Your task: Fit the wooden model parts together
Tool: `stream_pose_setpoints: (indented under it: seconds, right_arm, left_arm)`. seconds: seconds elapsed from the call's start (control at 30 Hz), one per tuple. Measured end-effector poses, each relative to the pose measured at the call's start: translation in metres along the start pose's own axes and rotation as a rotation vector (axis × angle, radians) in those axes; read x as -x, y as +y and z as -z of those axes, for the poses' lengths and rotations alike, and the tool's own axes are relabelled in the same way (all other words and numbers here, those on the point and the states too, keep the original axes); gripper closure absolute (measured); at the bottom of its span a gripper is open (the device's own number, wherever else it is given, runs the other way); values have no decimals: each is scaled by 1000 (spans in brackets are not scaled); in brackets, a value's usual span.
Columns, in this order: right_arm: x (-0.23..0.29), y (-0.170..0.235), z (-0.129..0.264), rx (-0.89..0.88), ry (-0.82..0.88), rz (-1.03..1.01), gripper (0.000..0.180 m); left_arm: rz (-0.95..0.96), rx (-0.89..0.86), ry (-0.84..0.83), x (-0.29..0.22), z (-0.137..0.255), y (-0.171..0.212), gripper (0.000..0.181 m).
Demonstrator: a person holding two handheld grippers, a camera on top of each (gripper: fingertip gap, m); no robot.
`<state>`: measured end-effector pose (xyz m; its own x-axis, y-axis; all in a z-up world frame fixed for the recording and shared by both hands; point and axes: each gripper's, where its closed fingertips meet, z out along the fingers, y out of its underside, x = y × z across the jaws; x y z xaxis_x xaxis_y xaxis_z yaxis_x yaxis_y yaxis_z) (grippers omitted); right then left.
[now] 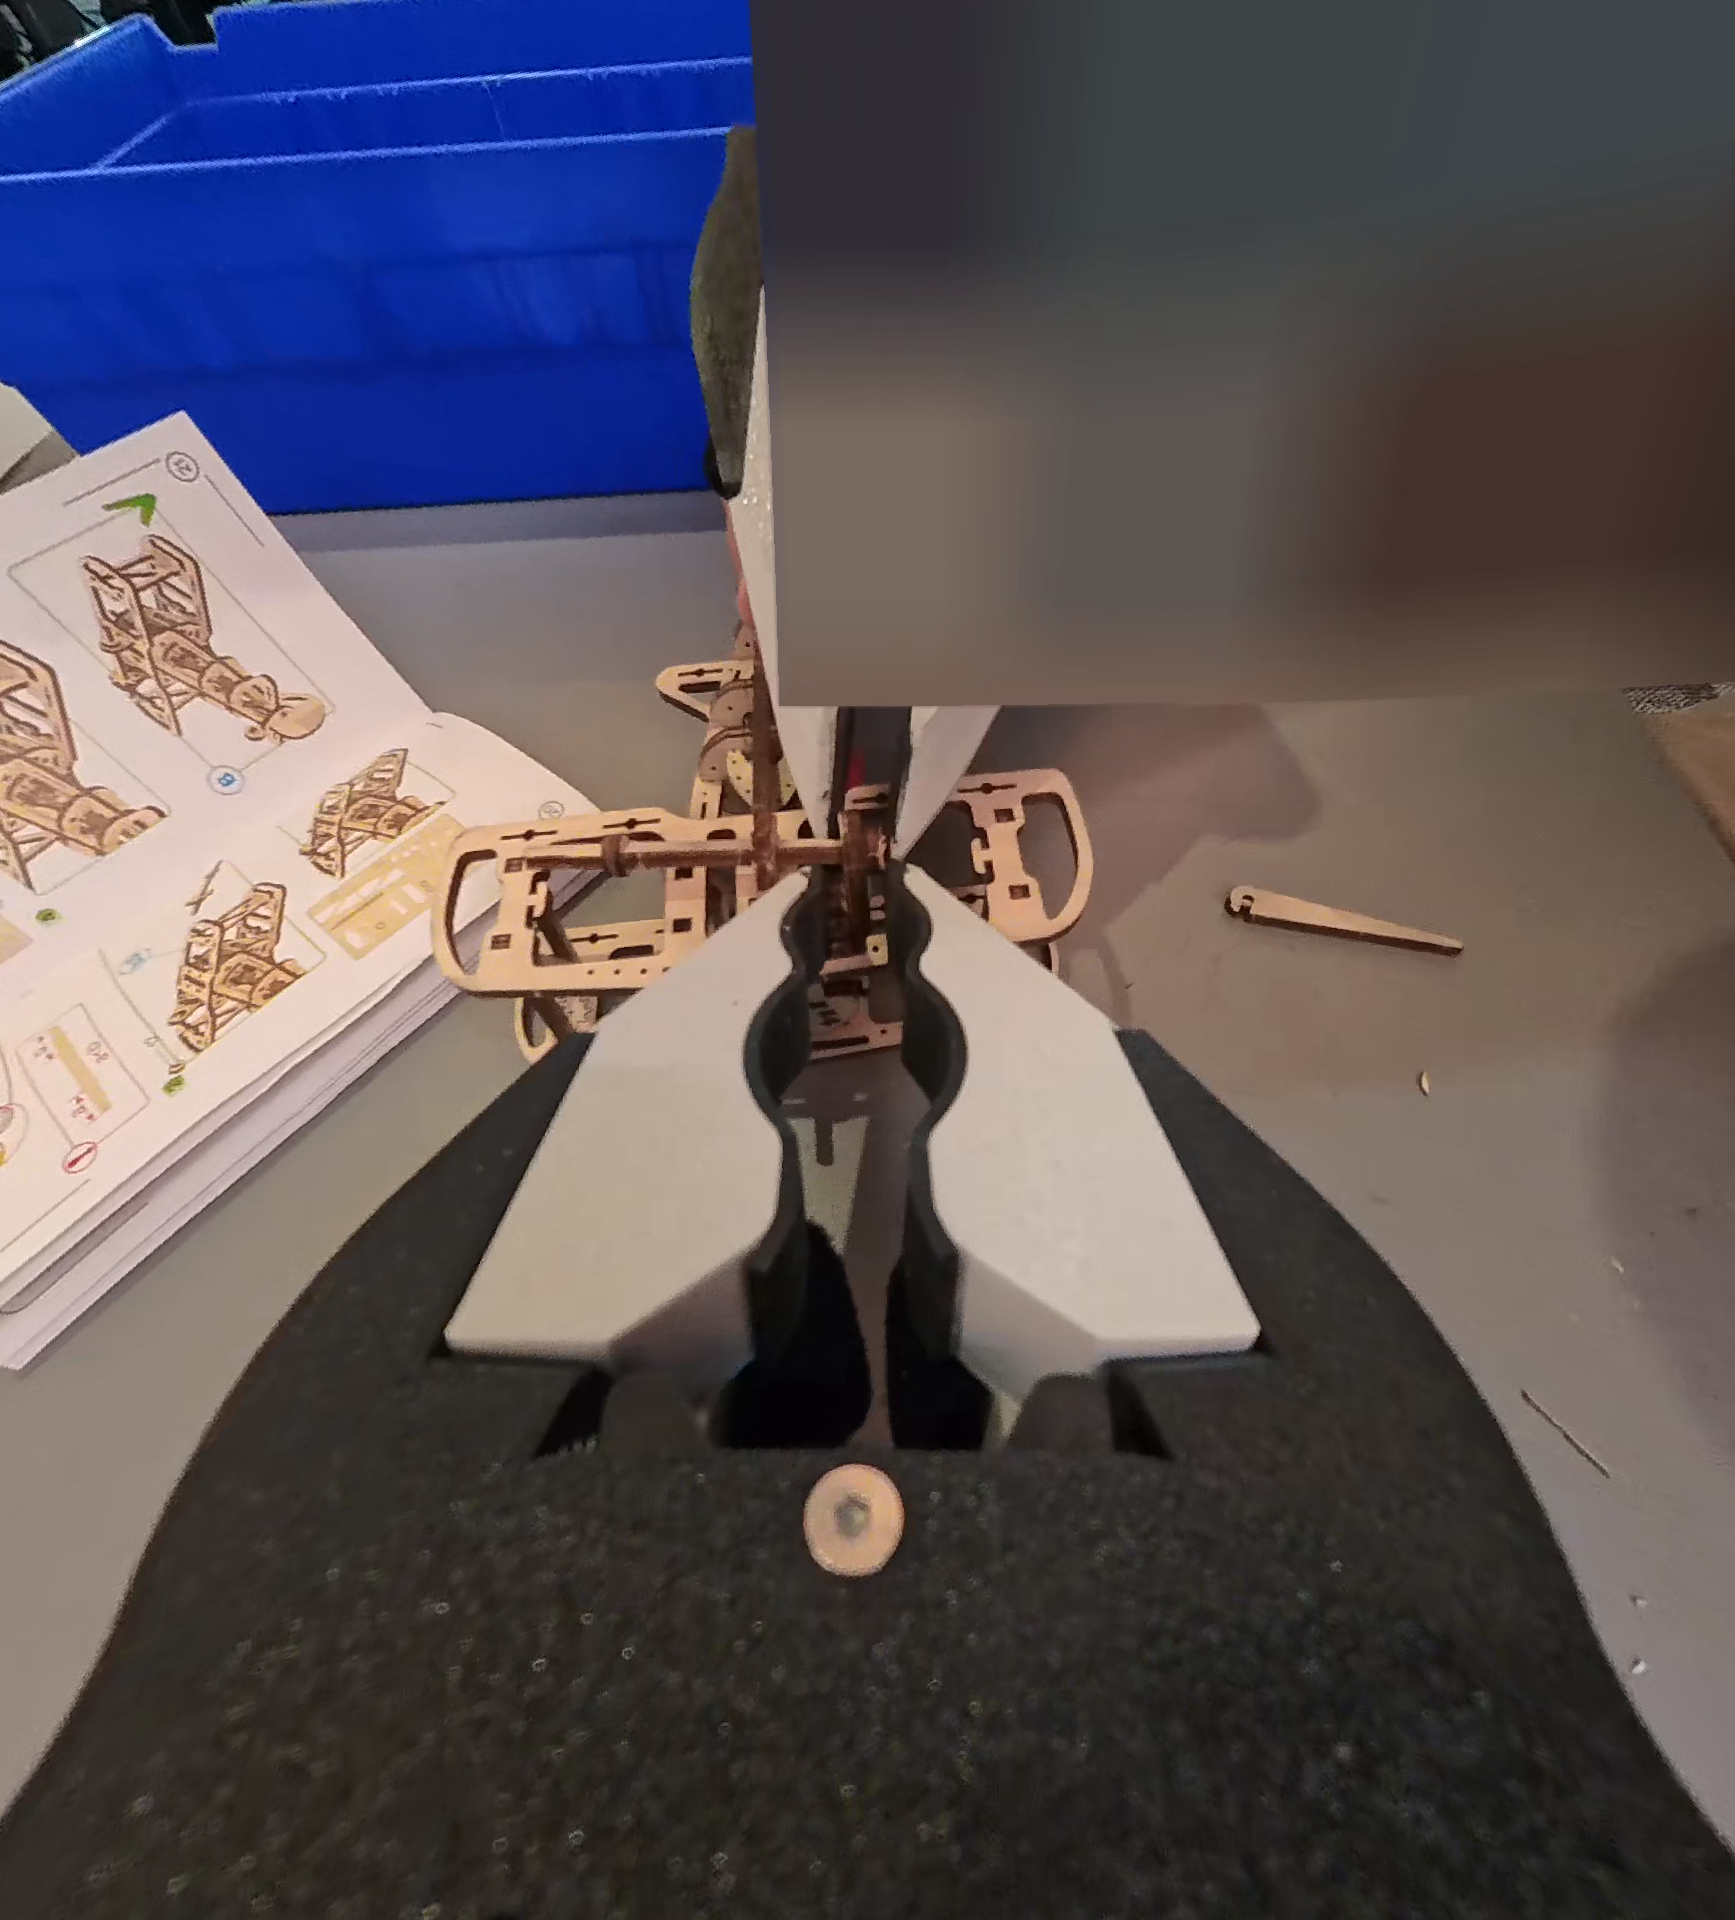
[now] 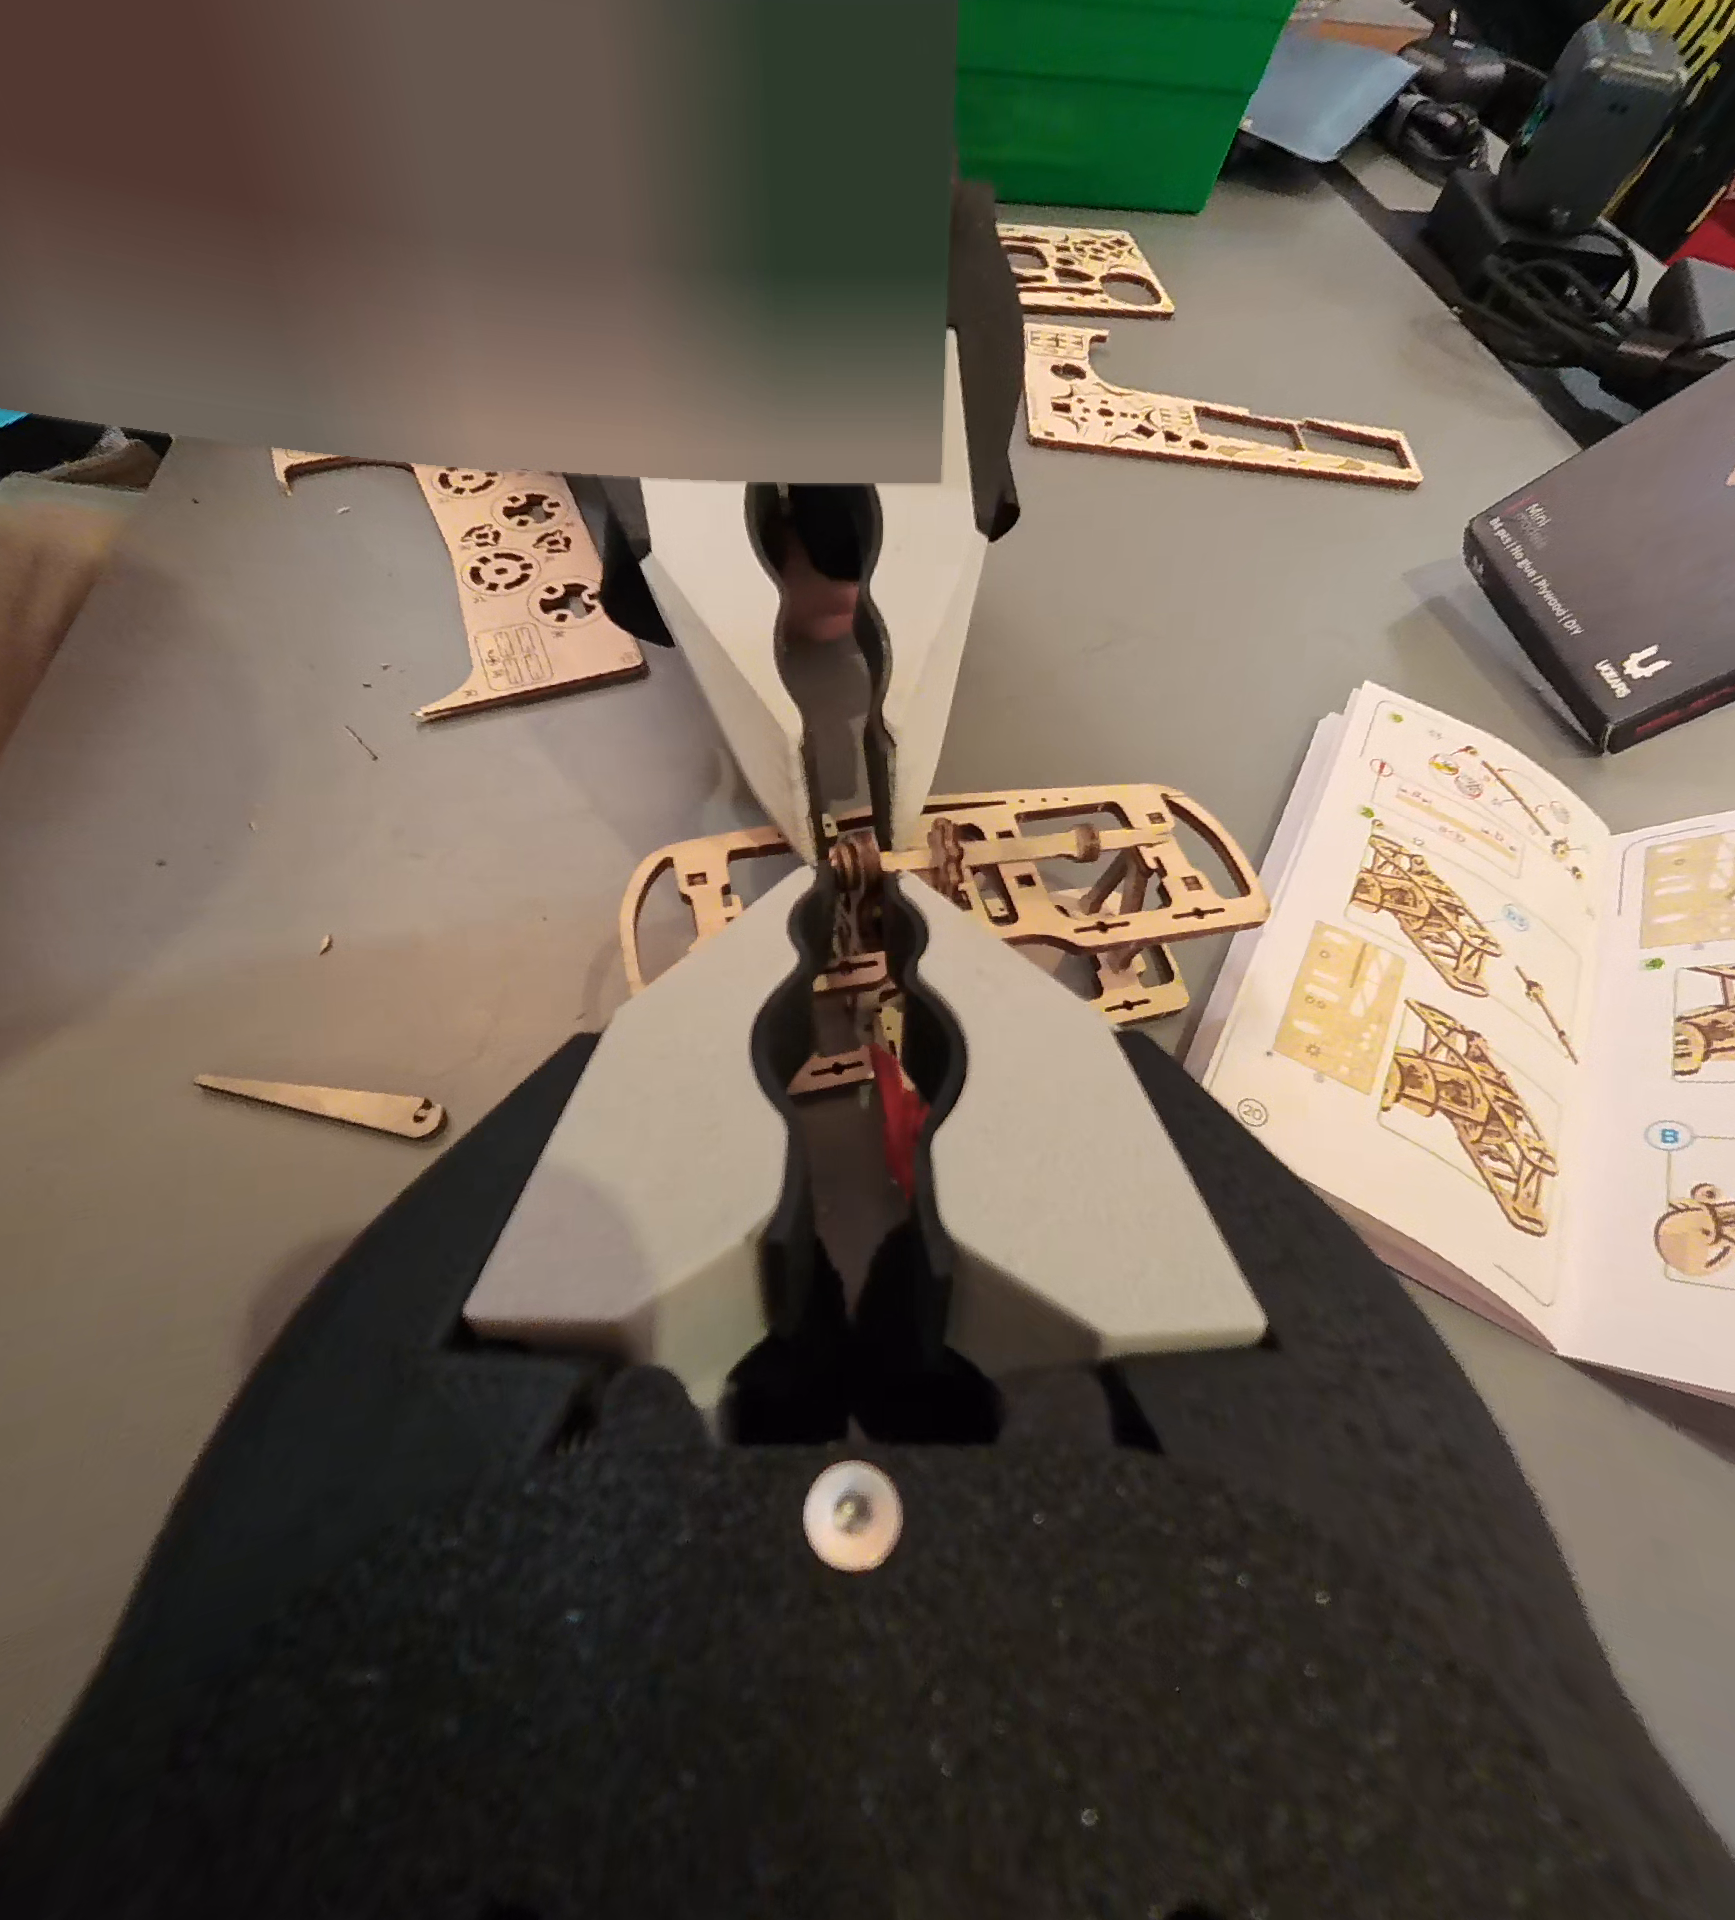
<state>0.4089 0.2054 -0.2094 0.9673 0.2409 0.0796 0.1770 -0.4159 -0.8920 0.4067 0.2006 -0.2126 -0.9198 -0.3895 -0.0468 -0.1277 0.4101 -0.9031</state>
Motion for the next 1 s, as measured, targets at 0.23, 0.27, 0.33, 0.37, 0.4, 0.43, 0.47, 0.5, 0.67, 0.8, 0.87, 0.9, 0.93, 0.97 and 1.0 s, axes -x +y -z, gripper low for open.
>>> stream_pose_setpoints:
  seconds: [0.23,0.27,0.33,0.37,0.4,0.43,0.47,0.5,0.67,0.8,0.87,0.9,0.93,0.97,1.0]
  right_arm:
    - [-3,0,0,0,10,-8,173]
    - [-3,0,0,0,10,-6,173]
    - [-3,0,0,1,12,-4,173]
    - [-3,0,0,2,14,-4,173]
    - [-3,0,0,4,16,-4,173]
    - [-3,0,0,6,18,-3,173]
    - [-3,0,0,8,20,0,173]
    - [-3,0,0,8,22,3,172]
    - [-4,-5,9,-25,26,16,170]
    - [-9,-8,18,-45,16,-34,167]
    - [-20,-12,24,-79,54,-57,167]
    - [-28,-16,27,-104,77,-90,167]
    - [-38,-20,30,-131,99,-136,167]
    - [-49,-20,30,-139,122,-193,167]
    - [-57,-17,28,-112,118,-239,166]
  left_arm:
    - [-10,1,-35,3,-1,0,173]
    - [-12,2,-36,3,-2,-1,173]
    - [-9,2,-33,3,-2,-1,173]
    - [-7,2,-30,3,-2,-1,174]
    - [-6,1,-29,3,-2,-1,174]
    - [-5,1,-28,3,-2,-1,174]
    - [-6,1,-29,3,-2,-1,174]
    - [-8,1,-30,3,-2,-1,174]
    - [-20,-2,-29,1,-2,-1,177]
    - [-17,-2,-27,1,-2,-2,177]
    - [-20,-2,-29,1,-2,-2,177]
    - [-21,-2,-30,1,-2,-2,177]
    - [-21,-2,-30,1,-2,-2,177]
    - [-19,-2,-30,2,-2,-2,177]
    - [-17,-2,-30,2,-3,-2,177]
